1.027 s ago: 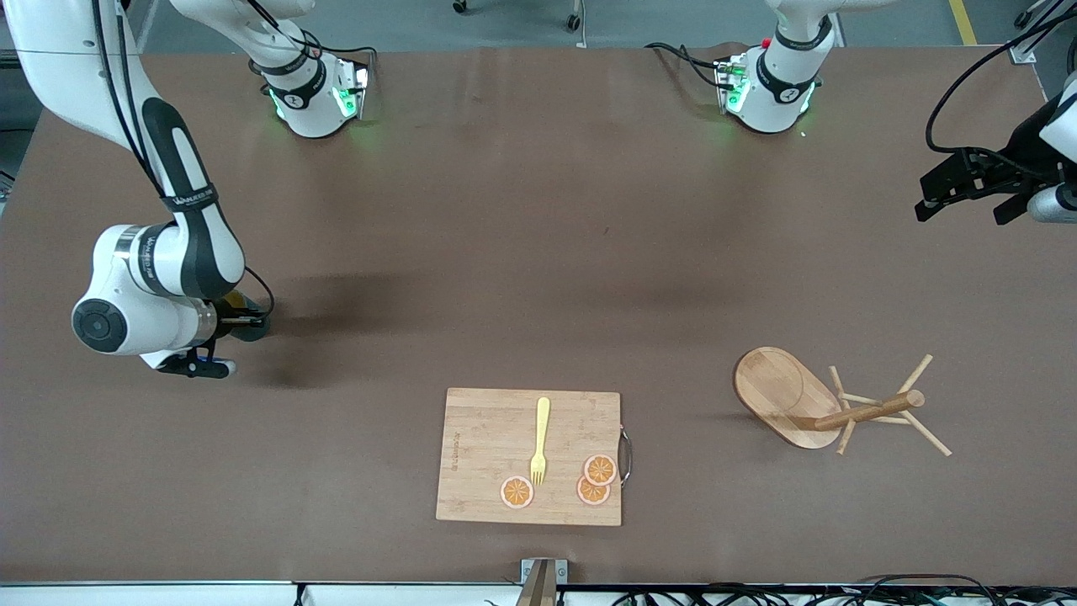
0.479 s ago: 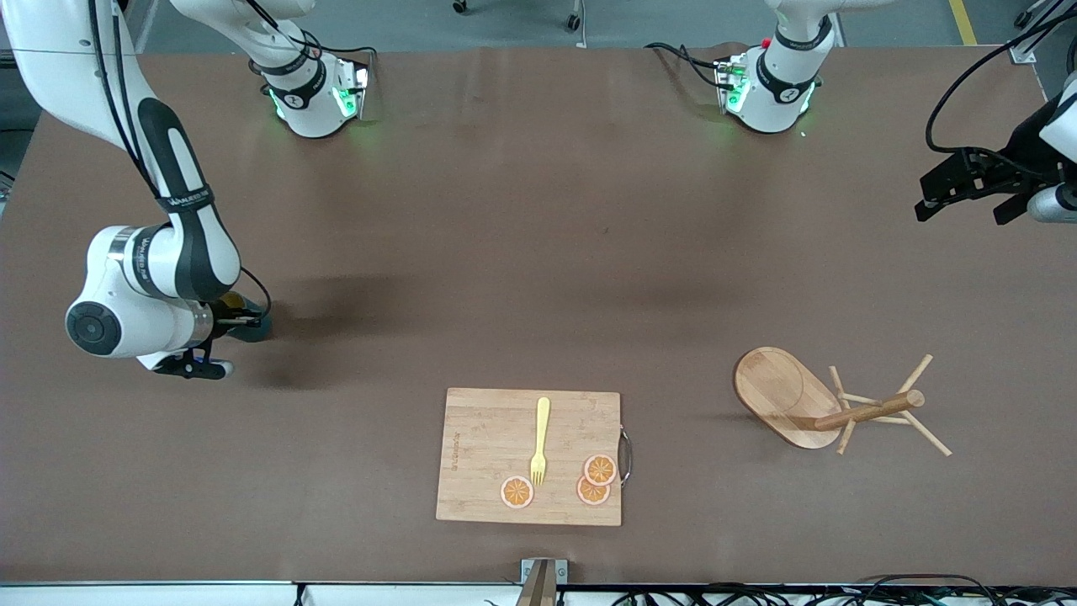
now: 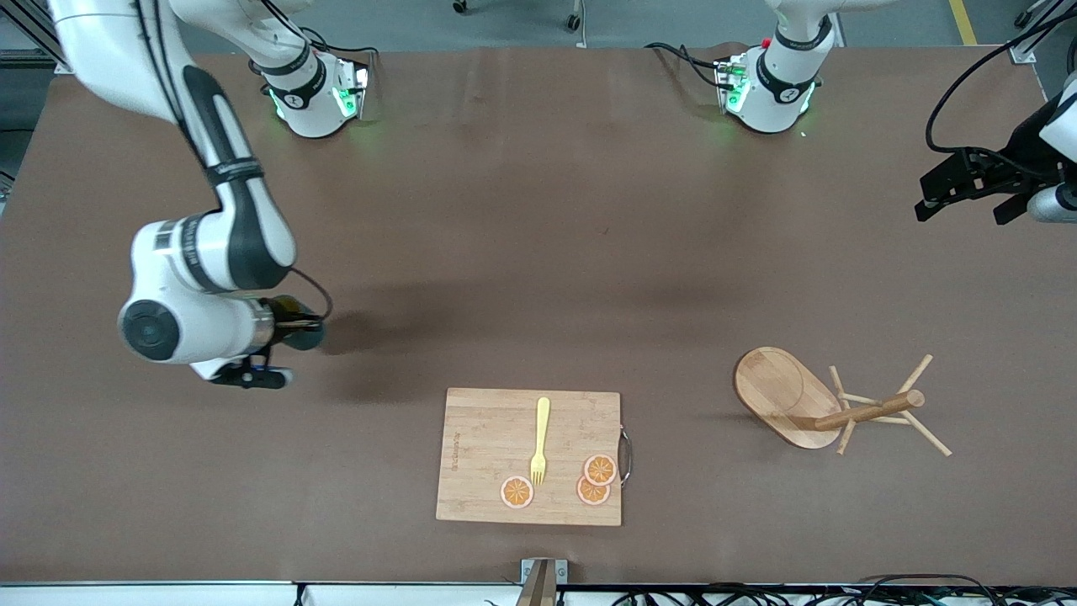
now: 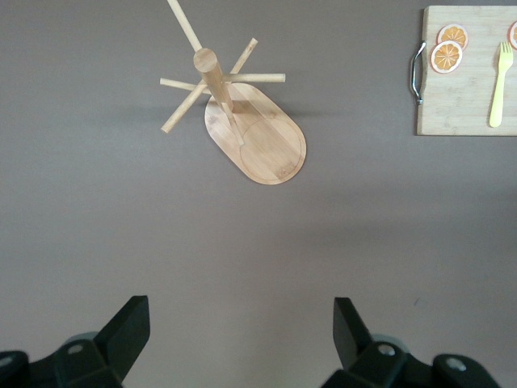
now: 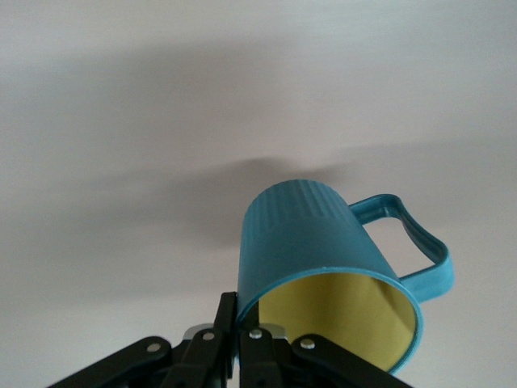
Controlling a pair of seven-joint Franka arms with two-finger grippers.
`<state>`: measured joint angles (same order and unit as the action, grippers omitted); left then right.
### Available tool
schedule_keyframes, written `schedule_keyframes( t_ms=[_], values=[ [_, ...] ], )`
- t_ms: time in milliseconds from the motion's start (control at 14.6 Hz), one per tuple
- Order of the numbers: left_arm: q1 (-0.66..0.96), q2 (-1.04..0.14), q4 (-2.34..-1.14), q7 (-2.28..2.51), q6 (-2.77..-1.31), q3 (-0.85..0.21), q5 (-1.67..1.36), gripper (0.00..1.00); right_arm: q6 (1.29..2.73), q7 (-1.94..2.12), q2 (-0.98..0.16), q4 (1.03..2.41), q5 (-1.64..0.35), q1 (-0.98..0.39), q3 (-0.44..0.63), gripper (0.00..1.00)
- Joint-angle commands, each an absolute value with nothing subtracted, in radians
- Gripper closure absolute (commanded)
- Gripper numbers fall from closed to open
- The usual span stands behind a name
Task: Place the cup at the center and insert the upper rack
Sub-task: 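Carry the held mug with the right gripper to the table center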
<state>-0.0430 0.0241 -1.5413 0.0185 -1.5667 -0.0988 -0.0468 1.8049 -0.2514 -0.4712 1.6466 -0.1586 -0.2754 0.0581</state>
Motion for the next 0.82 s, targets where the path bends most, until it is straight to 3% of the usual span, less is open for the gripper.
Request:
schedule_keyframes(
  t_ms=[0,342,753],
  values=[
    [-0.051,0.049,-1.557,-0.005,-1.565,-0.101,-0.060,0.00,1.793,-0.369,-0.530,1.548,-0.178,-0.406,0.067,1.00],
    [-0.051,0.049,-1.557,-0.005,-1.565,-0.101,-0.060,0.00,1.796,-0.728,-0.685,1.327,-0.181,-0.627,0.067,1.00],
    [-0.051,0.049,-1.557,-0.005,-1.565,-0.101,-0.060,0.00,1.983,-0.934,-0.782,1.299,-0.231,-0.767,0.039,1.00]
  ],
)
